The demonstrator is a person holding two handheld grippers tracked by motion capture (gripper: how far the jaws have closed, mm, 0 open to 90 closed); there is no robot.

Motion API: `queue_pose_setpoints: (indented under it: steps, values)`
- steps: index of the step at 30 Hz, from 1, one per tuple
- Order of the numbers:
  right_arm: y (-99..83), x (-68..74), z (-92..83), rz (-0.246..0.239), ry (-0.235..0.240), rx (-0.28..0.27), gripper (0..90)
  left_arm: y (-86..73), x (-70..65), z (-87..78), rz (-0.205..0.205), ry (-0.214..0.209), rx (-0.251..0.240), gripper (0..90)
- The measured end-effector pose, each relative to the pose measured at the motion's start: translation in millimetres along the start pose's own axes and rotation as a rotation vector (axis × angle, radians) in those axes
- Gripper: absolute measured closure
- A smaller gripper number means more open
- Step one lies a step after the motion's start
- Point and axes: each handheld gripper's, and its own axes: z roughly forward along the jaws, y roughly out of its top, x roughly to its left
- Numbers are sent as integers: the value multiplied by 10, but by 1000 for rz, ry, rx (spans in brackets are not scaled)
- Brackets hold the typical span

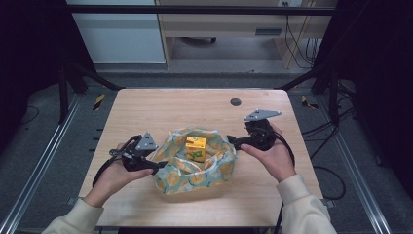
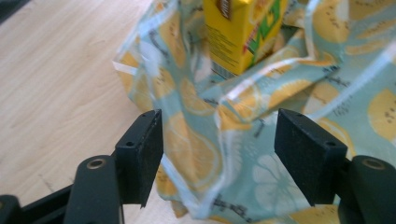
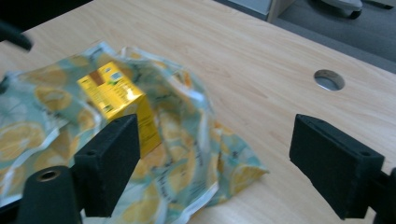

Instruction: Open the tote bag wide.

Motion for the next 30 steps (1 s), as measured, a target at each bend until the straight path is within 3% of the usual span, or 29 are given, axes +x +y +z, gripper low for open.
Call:
queue_pose_setpoints:
  steps: [6, 12, 15, 20, 24, 26, 30]
  values:
    - [-181, 201, -63, -18, 19, 11, 122, 121, 155, 124, -11, 25, 24, 312]
    - [-340, 310, -59, -31, 52, 38, 93, 180, 290, 278, -73, -6, 27, 312]
    - [-389, 356, -23, -48, 66, 48, 78, 195, 353, 345, -83, -8, 47, 311]
    - [-473, 441, 144, -62, 96, 80, 59, 196, 410, 511, -80, -44, 106, 301]
    - [-554, 486, 330, -73, 97, 130, 68, 195, 405, 639, -51, -51, 148, 340]
    - [-594, 500, 395, -78, 98, 144, 116, 189, 398, 676, -41, -53, 158, 413]
    - [-641, 498, 459, -102, 96, 153, 422, 178, 389, 716, -17, -49, 179, 611]
